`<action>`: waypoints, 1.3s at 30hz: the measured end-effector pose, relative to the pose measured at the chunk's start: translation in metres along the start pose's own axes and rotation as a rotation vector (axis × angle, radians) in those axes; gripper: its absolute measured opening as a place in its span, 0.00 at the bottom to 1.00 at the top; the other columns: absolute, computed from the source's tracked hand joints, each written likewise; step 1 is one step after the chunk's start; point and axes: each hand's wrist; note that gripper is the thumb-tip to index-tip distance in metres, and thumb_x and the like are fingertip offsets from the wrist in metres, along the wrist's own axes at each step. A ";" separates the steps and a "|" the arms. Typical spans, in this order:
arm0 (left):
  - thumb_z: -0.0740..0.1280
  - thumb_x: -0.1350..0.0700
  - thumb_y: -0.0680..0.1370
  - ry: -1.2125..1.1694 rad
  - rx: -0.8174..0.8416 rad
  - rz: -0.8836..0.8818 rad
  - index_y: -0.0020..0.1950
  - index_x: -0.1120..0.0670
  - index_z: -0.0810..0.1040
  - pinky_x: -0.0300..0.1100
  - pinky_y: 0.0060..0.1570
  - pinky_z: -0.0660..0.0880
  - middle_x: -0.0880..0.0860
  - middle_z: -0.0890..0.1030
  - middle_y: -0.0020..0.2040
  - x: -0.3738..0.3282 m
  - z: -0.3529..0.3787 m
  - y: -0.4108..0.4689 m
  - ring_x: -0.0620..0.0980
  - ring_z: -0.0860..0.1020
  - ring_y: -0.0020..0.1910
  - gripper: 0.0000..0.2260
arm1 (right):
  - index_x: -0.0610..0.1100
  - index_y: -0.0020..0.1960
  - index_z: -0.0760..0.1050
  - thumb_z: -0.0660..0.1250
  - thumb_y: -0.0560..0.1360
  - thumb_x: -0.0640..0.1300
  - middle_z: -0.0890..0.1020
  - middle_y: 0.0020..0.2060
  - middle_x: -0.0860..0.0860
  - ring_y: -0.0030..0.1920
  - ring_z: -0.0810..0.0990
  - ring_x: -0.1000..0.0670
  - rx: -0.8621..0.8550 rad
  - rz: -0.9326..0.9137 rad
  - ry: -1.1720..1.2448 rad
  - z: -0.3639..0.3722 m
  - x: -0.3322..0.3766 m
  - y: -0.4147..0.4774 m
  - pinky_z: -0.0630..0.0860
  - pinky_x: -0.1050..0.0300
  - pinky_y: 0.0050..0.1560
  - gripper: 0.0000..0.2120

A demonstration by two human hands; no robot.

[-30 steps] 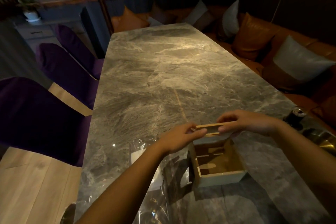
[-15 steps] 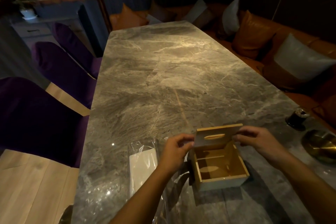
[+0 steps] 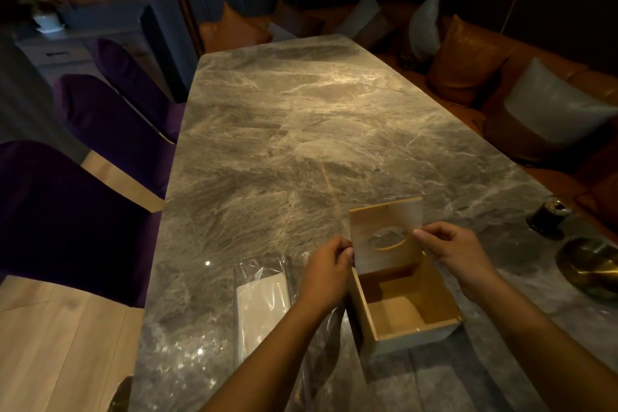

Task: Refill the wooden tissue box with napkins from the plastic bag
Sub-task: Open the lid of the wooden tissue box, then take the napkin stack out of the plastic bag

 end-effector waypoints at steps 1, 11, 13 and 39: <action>0.59 0.60 0.79 -0.020 -0.009 -0.023 0.41 0.48 0.74 0.39 0.44 0.73 0.46 0.77 0.40 -0.001 0.001 0.000 0.43 0.76 0.41 0.10 | 0.35 0.44 0.78 0.67 0.73 0.39 0.76 0.32 0.45 0.31 0.71 0.52 -0.001 0.009 0.012 0.002 0.000 0.000 0.68 0.61 0.31 0.06; 0.60 0.60 0.78 -0.081 -0.012 -0.071 0.42 0.51 0.77 0.51 0.51 0.77 0.51 0.80 0.41 -0.003 -0.002 0.001 0.50 0.79 0.45 0.09 | 0.36 0.43 0.78 0.67 0.74 0.40 0.74 0.28 0.47 0.29 0.69 0.50 -0.021 0.051 0.000 0.004 0.007 -0.007 0.66 0.59 0.30 0.06; 0.61 0.59 0.78 -0.108 -0.009 -0.066 0.48 0.54 0.79 0.41 0.47 0.75 0.48 0.79 0.42 -0.005 -0.007 -0.002 0.44 0.78 0.44 0.07 | 0.36 0.46 0.77 0.67 0.74 0.40 0.77 0.34 0.45 0.33 0.73 0.50 -0.042 0.004 -0.067 0.006 0.010 -0.009 0.68 0.58 0.33 0.06; 0.60 0.46 0.77 0.532 -0.017 -0.173 0.71 0.50 0.62 0.46 0.72 0.55 0.52 0.58 0.76 0.101 -0.055 -0.093 0.51 0.56 0.75 0.23 | 0.43 0.74 0.56 0.41 0.75 0.57 0.60 0.75 0.46 0.75 0.56 0.47 0.494 -0.563 -1.007 0.160 -0.059 -0.108 0.50 0.52 0.71 0.31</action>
Point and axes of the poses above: each hand's wrist, its own y-axis towards the middle knuckle, its own z-axis out of the palm, x = y × z
